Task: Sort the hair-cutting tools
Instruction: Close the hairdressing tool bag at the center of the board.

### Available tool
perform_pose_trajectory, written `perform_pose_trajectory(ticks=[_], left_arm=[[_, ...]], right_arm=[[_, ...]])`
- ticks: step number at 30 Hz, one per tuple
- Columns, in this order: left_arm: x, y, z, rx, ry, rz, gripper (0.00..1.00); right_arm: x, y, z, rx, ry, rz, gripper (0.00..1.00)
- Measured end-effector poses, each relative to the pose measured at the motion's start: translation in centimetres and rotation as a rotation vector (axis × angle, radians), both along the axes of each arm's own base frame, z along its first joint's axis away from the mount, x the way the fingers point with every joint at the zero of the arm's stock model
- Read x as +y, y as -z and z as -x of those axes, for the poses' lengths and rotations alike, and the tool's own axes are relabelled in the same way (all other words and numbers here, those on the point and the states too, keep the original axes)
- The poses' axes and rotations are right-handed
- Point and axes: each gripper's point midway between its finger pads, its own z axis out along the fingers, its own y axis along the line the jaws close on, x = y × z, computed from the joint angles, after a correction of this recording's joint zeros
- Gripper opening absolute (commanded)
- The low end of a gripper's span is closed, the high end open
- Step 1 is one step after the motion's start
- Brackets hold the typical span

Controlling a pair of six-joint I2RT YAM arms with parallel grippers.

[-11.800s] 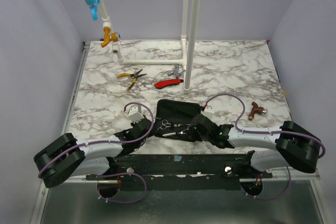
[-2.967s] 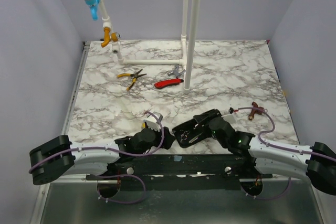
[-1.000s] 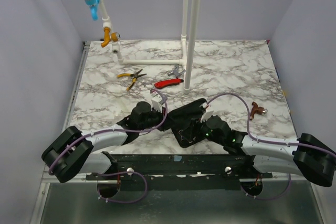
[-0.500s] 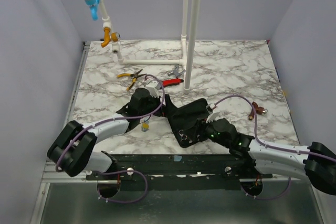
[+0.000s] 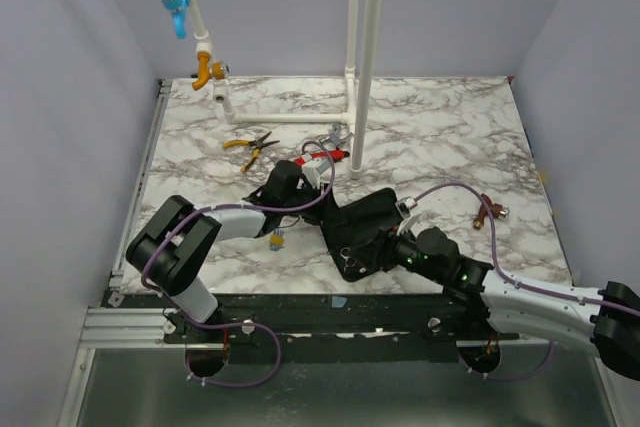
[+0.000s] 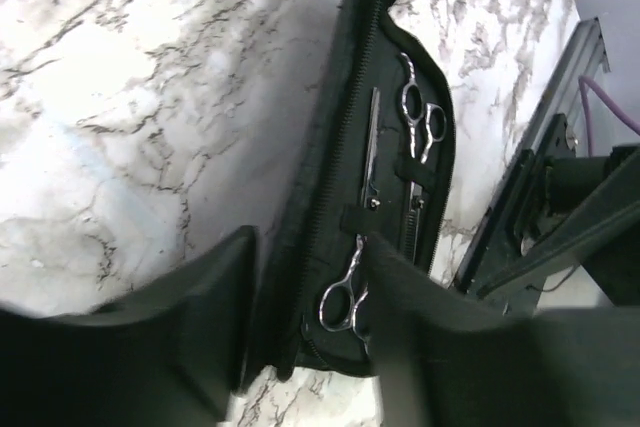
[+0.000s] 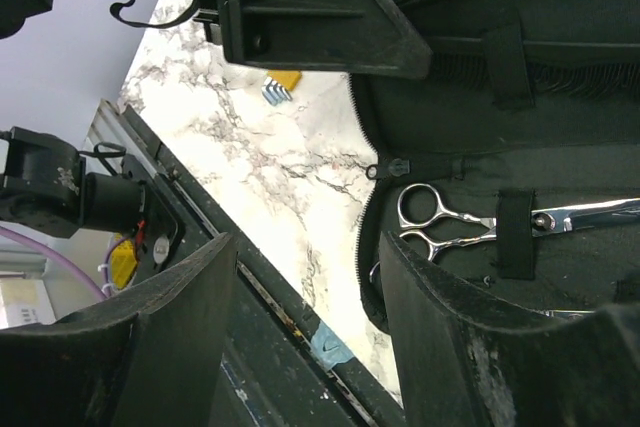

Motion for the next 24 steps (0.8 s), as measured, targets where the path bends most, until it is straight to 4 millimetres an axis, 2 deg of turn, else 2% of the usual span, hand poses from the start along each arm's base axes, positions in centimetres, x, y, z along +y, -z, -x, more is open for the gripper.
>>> perform_pose_trajectory(ticks=[4,9,12,17,24], left_arm=[[-0.4,-0.7,0.4,-0.009,0.028,0.037,0.12],[0.3,-1.0,1.5,-0.013,0.017,0.065,0.01],[0.9,-1.2,2.3,-0.017,-0.003,0.077,0.0],[2.1,-0.8,3.5,-0.025,-0.074,0.074,0.0],[1.6,-1.0,4.0,-0.085,-0.121,0.043,0.0]], right_arm=[[-0.1,0.6,0.0,-0.007,-0.006,0.027,0.62],[-0.2,2.9,-0.1,0.008,-0.021,0.117,0.61],[-0.1,3.9,-0.3,0.012,-0.031,0.163,0.6],[0.9,4.3,-0.8,0.001,-0.056,0.192,0.58],[3.0,5.0,-0.2,0.018,-0.145,0.174,0.55]])
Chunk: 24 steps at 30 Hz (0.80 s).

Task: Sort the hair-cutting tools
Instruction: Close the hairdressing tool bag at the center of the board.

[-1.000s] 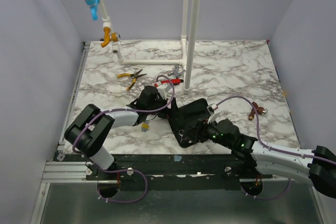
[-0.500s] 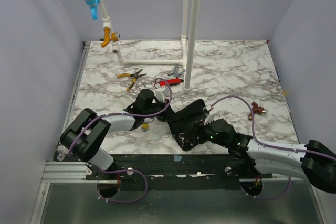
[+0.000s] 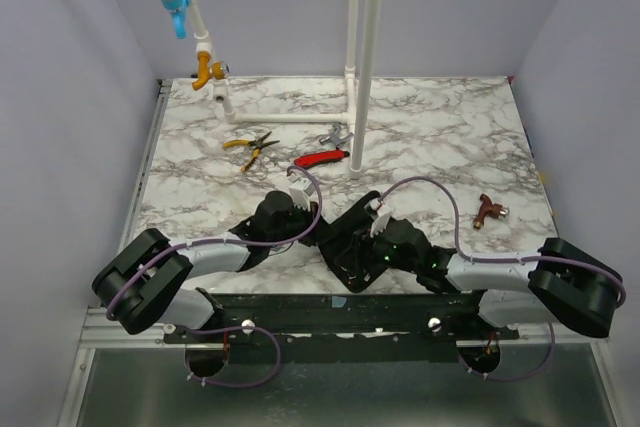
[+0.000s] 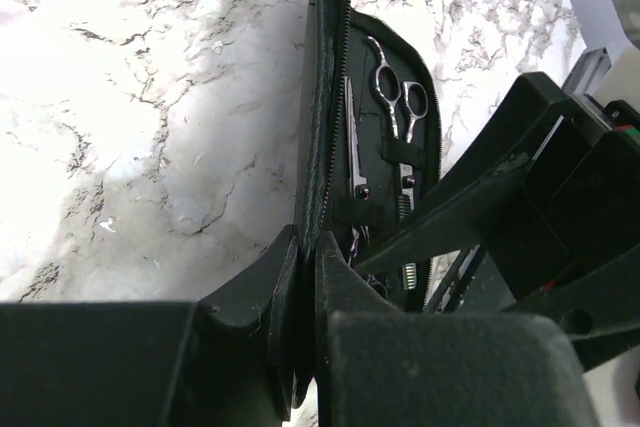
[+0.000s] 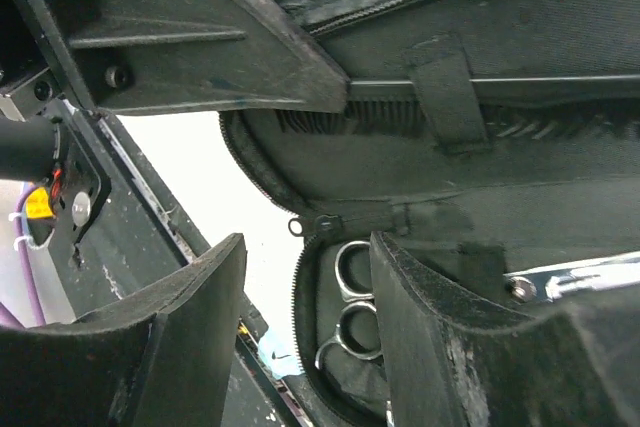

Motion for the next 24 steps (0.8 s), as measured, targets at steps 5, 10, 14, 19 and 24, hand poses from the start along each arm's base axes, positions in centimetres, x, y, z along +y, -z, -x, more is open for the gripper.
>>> perform_pose_trajectory(ticks=[5,10,14,19,24], left_arm=[[0.0,0.4,-0.4,-0.026,-0.042,-0.03,0.0],[0.4,0.9,-0.6,-0.037,-0.079,-0.052,0.0],[0.4,0.7,-0.5,-0.058,-0.088,-0.06,0.0],[0.3,0.8,-0.4,-0.066,-0.092,-0.069,0.0],[0.3,0.8,-0.5,-0.07,-0.094,-0.071,0.0]], right_arm=[[0.8,0.5,0.8,0.025,-0.057,-0.013,0.54],[1.3,0.5,1.2,0.031,-0.089,-0.032,0.53],[1.6,1.3,1.4,0.046,-0.106,-0.025,0.52],[1.7,1.8,1.3,0.048,-0.106,-0.024,0.53],[1.7,1.7,1.0,0.041,-0.095,-0.024,0.54]])
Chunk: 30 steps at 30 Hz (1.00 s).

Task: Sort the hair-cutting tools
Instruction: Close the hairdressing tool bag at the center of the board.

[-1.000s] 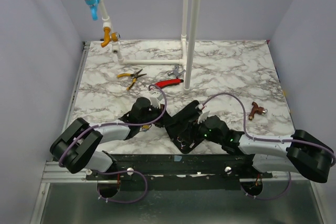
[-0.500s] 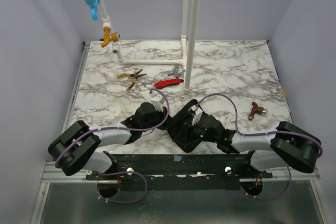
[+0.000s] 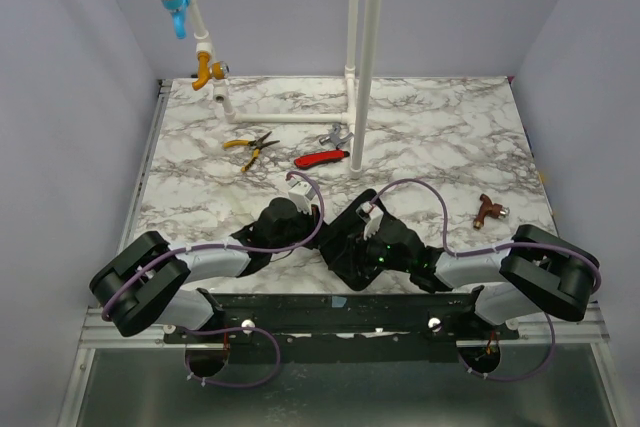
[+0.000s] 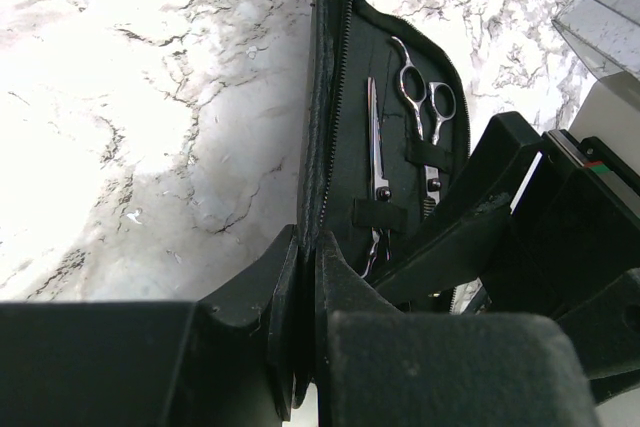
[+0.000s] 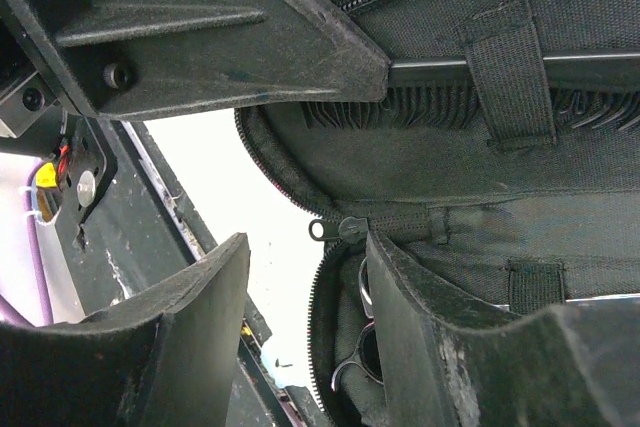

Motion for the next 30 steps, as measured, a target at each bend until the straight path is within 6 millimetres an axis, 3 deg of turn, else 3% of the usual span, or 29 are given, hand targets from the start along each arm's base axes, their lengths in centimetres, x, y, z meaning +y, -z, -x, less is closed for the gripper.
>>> perform_pose_trajectory(ticks=[13,30], left_arm=[[0.0,0.1,0.0,0.001,0.0,-0.003,0.0],[-0.1,0.4,-0.1,0.008,0.0,-0.01,0.0]], right_arm=[[0.5,0.4,-0.5,-0.016,0.008,-0.009,0.54],[1.2,0.5,0.6,0.008,-0.079,-0.04,0.53]])
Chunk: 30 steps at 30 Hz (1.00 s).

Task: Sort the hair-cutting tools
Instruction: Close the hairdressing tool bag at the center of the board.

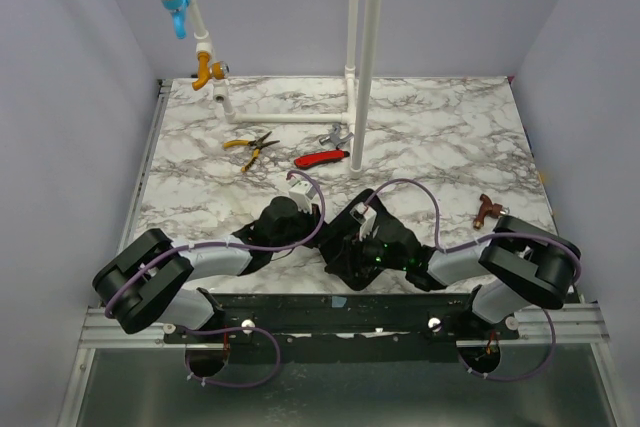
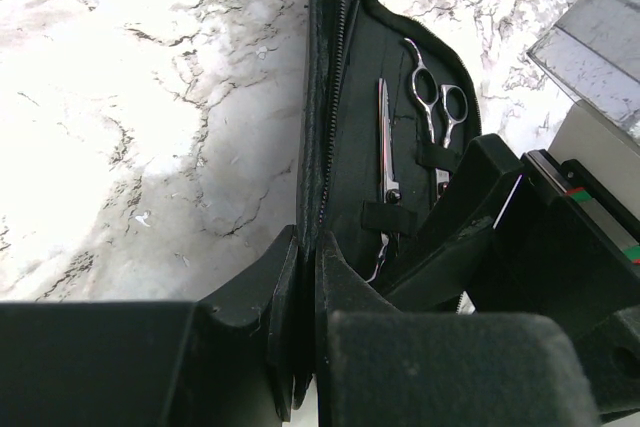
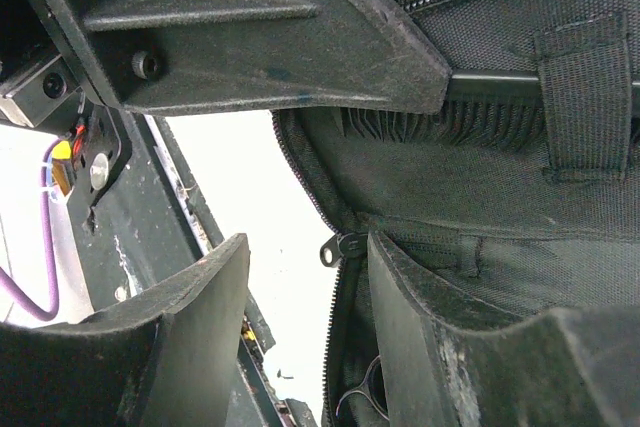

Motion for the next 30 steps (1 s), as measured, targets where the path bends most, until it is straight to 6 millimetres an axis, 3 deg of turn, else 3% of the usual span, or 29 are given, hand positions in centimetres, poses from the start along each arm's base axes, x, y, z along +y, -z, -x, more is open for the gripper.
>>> perform_pose_trajectory(ticks=[12,14,17,20,22,27,30], left_arm=[[-0.1,0.2,-0.1,0.002,-0.001,-0.007,0.0],[-0.2,0.2,-0.2,0.0,-0.002,-0.005,0.0],[-0.4,0.0,-0.3,-0.014,0.003,-0.008,0.0],[-0.4,-0.1,-0.3,-0.031,0.01,-0.018,0.0],[-0.4,-0.1,-0.4,-0.051,0.019,-0.028,0.0],[-0.4,-0.9,-0.2,-0.137,0.048,-0.062,0.04],[-0.6,-1.4,0.3,-0.22,0.076,-0.112,0.06]], right_arm=[[0.0,-0.5,0.5,-0.014,-0.038,-0.014,0.57],[-0.1,-1.6,1.2,-0.011,-0.054,-0.032,0.59],[-0.1,-4.8,2.1,-0.036,-0.06,-0.097,0.61],[-0.9,-7.9,1.0,-0.057,0.051,-0.153,0.62],[-1.9,-8.7,-0.4,-0.04,0.168,-0.162,0.65],[-4.7,-7.2,-3.3,0.087,0.446,-0.109,0.83],[-6.1,-6.4,-4.4,0.157,0.566,-0.1,0.88]])
